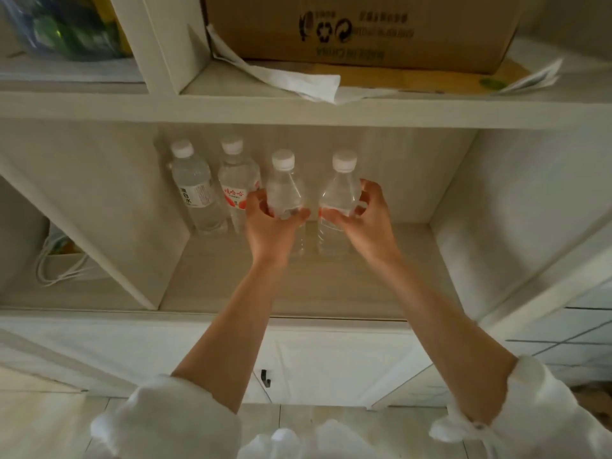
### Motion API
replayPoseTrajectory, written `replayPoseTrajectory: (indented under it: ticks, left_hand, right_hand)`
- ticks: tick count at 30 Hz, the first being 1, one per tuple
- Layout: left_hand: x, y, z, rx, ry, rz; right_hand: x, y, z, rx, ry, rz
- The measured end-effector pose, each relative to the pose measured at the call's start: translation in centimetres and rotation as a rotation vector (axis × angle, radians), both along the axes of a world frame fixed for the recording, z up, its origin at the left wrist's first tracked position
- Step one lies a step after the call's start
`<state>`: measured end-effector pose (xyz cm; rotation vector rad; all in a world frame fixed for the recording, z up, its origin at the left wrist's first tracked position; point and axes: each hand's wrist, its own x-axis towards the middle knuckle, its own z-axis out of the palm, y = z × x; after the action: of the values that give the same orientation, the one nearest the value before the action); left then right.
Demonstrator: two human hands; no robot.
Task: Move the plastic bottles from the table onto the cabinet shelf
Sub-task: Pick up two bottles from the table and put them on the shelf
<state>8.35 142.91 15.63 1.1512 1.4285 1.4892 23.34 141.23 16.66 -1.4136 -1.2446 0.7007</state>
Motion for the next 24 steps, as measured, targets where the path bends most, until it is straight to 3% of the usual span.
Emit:
replayPoseTrajectory:
  ticks: [11, 24]
  left_hand:
    - [1.1, 2.9, -0.6, 0.02, 0.04, 0.041]
    - [1.1, 4.4, -0.8, 0.129, 0.09, -0.025]
  right_hand:
    - [0.3, 3.8, -1.2, -0.002, 0.07, -0.008]
    - [0.2, 5.3, -1.4, 0.047, -0.033, 0.005]
